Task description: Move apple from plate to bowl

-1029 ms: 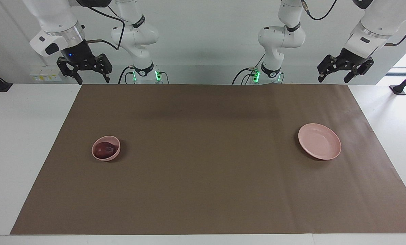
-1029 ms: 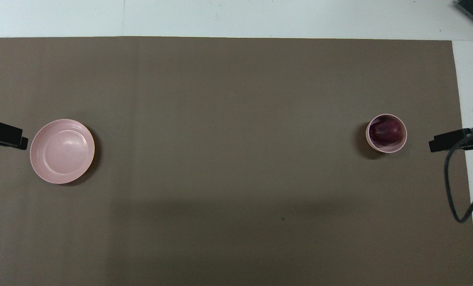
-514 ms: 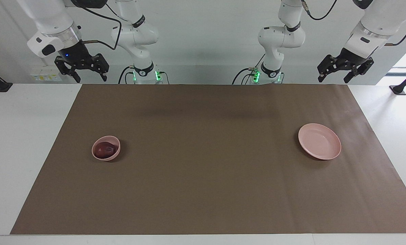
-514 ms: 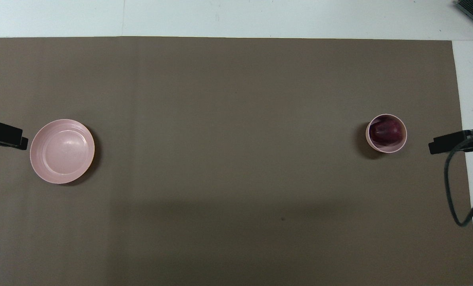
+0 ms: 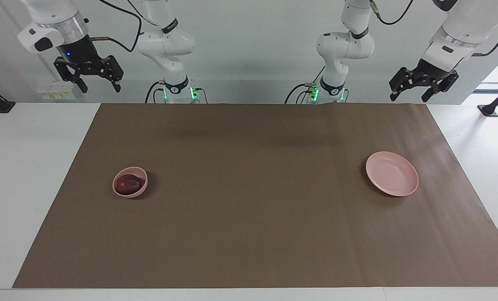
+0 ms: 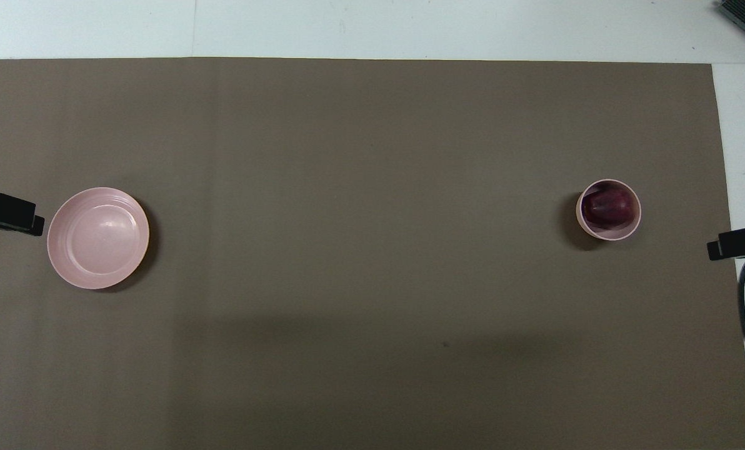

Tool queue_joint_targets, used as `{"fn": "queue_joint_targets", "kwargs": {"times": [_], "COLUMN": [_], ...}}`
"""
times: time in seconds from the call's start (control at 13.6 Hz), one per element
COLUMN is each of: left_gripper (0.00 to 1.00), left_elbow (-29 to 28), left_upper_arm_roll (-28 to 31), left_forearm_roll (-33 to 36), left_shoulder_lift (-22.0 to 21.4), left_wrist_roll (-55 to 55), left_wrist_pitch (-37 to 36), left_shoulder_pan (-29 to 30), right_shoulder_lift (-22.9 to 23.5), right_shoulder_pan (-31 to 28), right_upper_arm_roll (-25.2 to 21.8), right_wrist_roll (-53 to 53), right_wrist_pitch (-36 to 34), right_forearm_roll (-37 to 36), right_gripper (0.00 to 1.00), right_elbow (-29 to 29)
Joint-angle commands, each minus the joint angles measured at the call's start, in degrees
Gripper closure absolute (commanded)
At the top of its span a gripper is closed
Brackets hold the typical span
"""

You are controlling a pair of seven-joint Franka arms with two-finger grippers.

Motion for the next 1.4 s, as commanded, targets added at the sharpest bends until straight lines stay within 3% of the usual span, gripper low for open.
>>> {"fn": "queue_joint_targets", "kwargs": {"times": [0.0, 1.32], "left_gripper": [0.0, 0.0], "left_elbow": [0.01, 0.01], "left_upper_arm_roll": [0.49, 0.49], "left_forearm_roll": [-0.59, -0.59], "left_shoulder_lift": [-0.23, -0.23], "left_wrist_roll": [0.69, 0.69], "left_wrist_pitch": [-0.66, -0.66], "left_shoulder_pan": [-0.38, -0.38], "right_shoulder_lift": [0.81, 0.11], "right_shoulder_pan": [0.39, 1.1], "right_upper_arm_roll": [0.59, 0.68], "right_wrist_roll": [0.12, -0.94], "right_wrist_pitch": [0.01, 0.97], "right_forearm_roll": [-1.19, -0.31], "right_gripper": [0.0, 0.0], "right_elbow": [1.39, -0.2]}}
